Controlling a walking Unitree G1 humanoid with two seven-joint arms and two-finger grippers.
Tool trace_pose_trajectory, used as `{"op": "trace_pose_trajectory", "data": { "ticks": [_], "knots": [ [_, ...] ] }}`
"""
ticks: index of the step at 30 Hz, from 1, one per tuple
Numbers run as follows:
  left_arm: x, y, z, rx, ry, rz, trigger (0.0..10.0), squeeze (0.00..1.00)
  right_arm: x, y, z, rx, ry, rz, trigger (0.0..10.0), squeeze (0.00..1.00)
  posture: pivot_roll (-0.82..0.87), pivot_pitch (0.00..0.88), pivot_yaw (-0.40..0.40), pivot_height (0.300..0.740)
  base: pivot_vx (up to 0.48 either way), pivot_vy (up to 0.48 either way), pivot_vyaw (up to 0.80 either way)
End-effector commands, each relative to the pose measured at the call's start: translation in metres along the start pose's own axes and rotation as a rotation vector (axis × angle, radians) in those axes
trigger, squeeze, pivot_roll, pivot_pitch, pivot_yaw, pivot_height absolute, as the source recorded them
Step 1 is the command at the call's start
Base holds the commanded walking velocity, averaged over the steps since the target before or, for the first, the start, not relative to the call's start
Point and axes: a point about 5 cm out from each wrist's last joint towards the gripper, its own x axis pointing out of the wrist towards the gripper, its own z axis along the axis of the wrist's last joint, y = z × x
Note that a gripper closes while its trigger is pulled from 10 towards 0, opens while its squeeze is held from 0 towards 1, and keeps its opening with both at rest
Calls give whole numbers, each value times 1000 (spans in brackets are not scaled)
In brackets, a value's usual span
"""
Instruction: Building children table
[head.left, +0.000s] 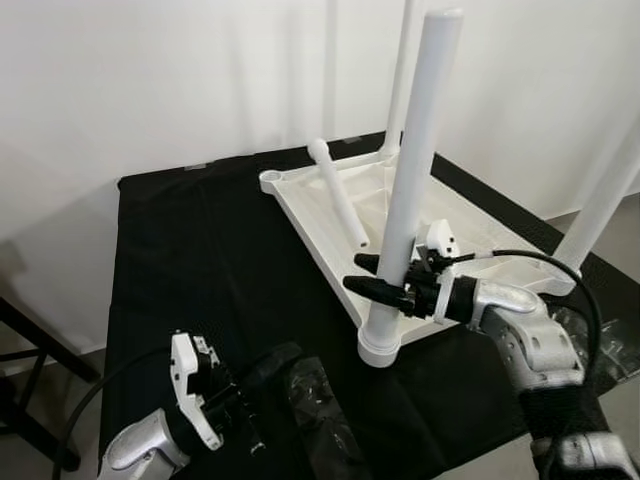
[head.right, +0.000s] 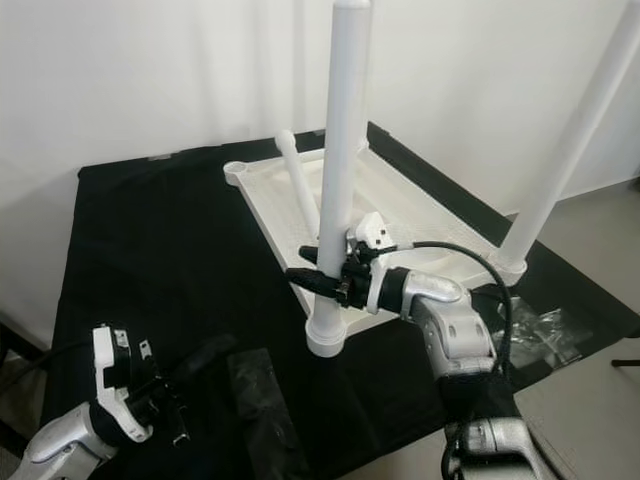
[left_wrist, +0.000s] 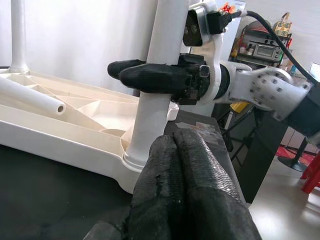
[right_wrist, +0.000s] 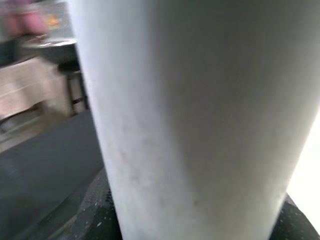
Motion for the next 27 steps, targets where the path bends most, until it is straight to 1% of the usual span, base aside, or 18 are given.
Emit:
{"op": "trace_pose_trajectory", "data": {
  "ticks": [1, 2, 3, 5, 6, 8, 12, 13, 15, 16, 18, 19, 20, 21, 22, 23, 25, 27],
  "knots": [
    [-3, 0, 2, -3, 1, 3, 10000, 0, -2, 1, -25, 91, 104, -32, 0, 0, -101, 0, -4, 740, 0, 0, 0],
    [-3, 1, 2, -2, 2, 4, 10000, 0, 15, 30, -49, 150, 130, -158, 0, 0, -107, 5, -2, 740, 0, 0, 0],
    [-4, 2, 3, 0, 5, 4, 10000, 0, 23, 41, -45, 54, 125, -271, 0, 0, -105, 6, 6, 740, 0, 0, 0],
    [-4, 2, 3, 0, 5, 4, 10000, 0, 23, 41, -45, 54, 125, -271, 0, 0, -105, 6, 6, 740, 0, 0, 0],
    [-4, 3, 3, 0, 3, 10, 10000, 0, 28, 46, -48, 97, 117, -330, 0, 0, -129, 0, 20, 740, 0, 0, 0],
    [-3, 4, 3, -4, 4, 7, 10000, 0, 29, 46, -49, 114, 113, -360, 0, 0, -109, 0, 7, 740, 0, 0, 0],
    [-2, 5, 3, -1, 3, 11, 10000, 0, 31, 45, -50, 113, 127, -331, 0, 0, -109, 0, 5, 740, 0, 0, 0],
    [-2, 5, 2, 4, 2, 16, 10000, 0, 31, 45, -48, 99, 133, -329, 6588, 0, -105, 0, 4, 740, 0, 0, 0],
    [-2, 5, 2, 5, 2, 18, 10000, 0, 30, 45, -48, 101, 134, -335, 6588, 0, -105, 0, 4, 740, 0, 0, 0],
    [-2, 5, 2, 6, 2, 18, 10000, 0, 30, 46, -45, 120, 124, -302, 10000, 0, -100, 0, 2, 740, 0, 0, 0],
    [-1, 5, 2, 7, 2, 18, 10000, 0, 30, 48, -43, 133, 116, -276, 10000, 0, -100, 0, 2, 740, 0, 0, 0],
    [-1, 5, 2, 7, 4, 17, 10000, 0, 31, 48, -38, 145, 105, -221, 10000, 1000, -95, 0, 6, 740, 0, 0, 0],
    [-1, 5, 2, 7, 4, 17, 10000, 0, 31, 48, -38, 145, 105, -221, 10000, 1000, -95, 0, 6, 740, 0, 0, 0],
    [-1, 5, 2, 5, 6, 14, 10000, 0, 31, 47, -32, 128, 95, -135, 10000, 1000, -87, 0, 9, 740, 0, 0, 0],
    [-1, 5, 1, 4, 8, 11, 10000, 0, 31, 45, -25, 102, 83, -96, 10000, 1000, -87, 0, 9, 740, 0, 0, 0],
    [-1, 5, 1, 4, 8, 11, 10000, 0, 31, 45, -25, 102, 83, -96, 10000, 1000, -87, 0, 9, 740, 0, 0, 0],
    [-1, 5, 1, 4, 11, 10, 10000, 0, 30, 32, -9, 9, 65, -18, 10000, 1000, -65, 0, 8, 740, 0, 0, 0],
    [-1, 5, 1, 4, 11, 10, 10000, 0, 30, 32, -9, 9, 65, -18, 10000, 1000, -65, 0, 8, 740, 0, 0, 0]
  ]
}}
